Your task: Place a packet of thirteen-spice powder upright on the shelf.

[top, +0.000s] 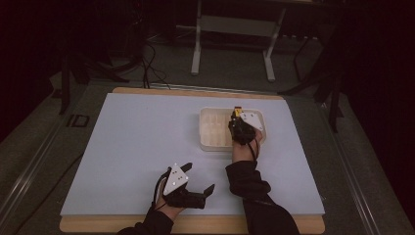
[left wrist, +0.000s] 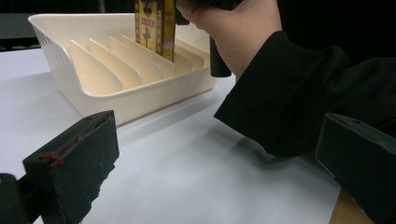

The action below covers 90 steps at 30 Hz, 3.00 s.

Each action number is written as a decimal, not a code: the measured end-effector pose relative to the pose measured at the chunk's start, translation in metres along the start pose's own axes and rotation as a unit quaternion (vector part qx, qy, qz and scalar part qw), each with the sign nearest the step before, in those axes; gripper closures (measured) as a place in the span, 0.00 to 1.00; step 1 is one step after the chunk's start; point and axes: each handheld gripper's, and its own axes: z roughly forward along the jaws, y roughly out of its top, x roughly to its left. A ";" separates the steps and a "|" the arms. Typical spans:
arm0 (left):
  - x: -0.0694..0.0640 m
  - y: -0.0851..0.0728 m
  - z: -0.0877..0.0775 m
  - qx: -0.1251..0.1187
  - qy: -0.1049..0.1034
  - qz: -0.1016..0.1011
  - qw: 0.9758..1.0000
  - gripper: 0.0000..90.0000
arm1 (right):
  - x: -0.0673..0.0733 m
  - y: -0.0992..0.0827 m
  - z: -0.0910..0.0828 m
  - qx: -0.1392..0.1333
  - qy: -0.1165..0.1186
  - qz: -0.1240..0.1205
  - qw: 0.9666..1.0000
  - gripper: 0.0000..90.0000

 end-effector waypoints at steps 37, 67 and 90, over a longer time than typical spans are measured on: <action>0.000 -0.001 0.001 0.008 -0.002 -0.001 1.000 0.00 | -0.013 0.012 -0.009 0.031 0.147 -0.020 0.988 0.16; 0.000 0.000 0.001 0.008 -0.003 0.000 1.000 0.00 | -0.043 0.010 -0.090 0.015 0.256 -0.083 0.963 0.15; -0.002 0.000 0.001 0.008 -0.007 0.001 1.000 0.00 | -0.087 -0.021 -0.131 0.038 0.268 -0.085 0.959 0.15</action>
